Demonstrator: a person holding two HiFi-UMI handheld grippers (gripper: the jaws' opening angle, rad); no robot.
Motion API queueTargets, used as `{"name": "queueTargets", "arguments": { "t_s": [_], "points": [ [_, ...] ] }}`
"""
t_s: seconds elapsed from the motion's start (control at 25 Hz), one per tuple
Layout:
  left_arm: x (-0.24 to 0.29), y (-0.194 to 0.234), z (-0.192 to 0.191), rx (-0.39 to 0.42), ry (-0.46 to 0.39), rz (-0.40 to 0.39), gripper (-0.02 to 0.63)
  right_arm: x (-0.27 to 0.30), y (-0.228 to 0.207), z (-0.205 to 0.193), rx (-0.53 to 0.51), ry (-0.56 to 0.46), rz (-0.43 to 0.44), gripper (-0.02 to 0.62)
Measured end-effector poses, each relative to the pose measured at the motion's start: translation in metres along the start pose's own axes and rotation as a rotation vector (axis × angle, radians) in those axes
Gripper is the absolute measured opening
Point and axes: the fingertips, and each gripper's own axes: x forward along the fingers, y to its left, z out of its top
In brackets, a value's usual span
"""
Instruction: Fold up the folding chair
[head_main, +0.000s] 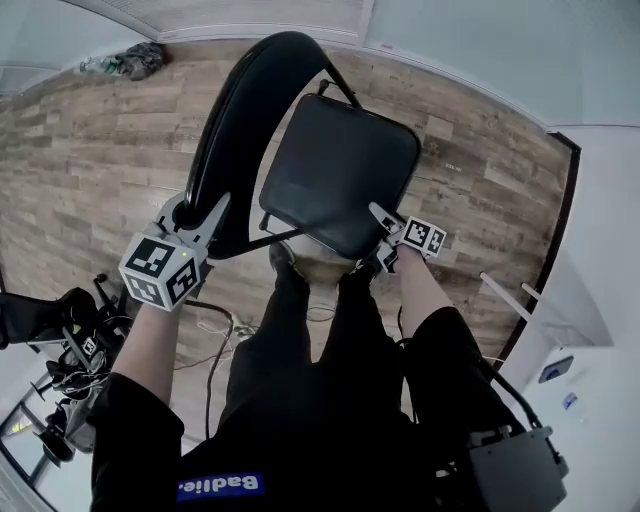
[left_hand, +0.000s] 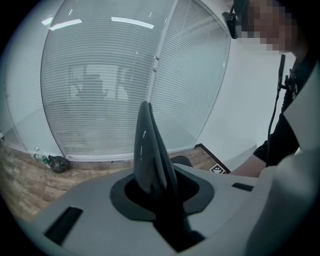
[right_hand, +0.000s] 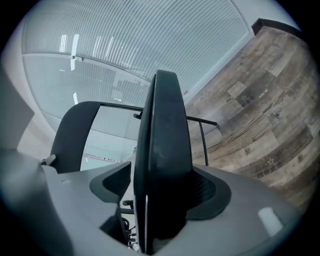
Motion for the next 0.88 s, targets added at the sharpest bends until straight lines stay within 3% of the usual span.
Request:
{"name": "queueTargets", "arguments": {
  "t_s": [0.32,0.88],
  "points": [
    [-0.021,-0.002,0.016,0.010,-0.017,0.048,0.077,0.002,0.065,-0.003,-0.004,0.013,-0.024,0.319],
    [-0.050,-0.004,0.039,0.020,-0.037,0.057,0.077,0.021,0.162,-0.006,-0.036,0.022,-0.103,0.311]
  ]
}}
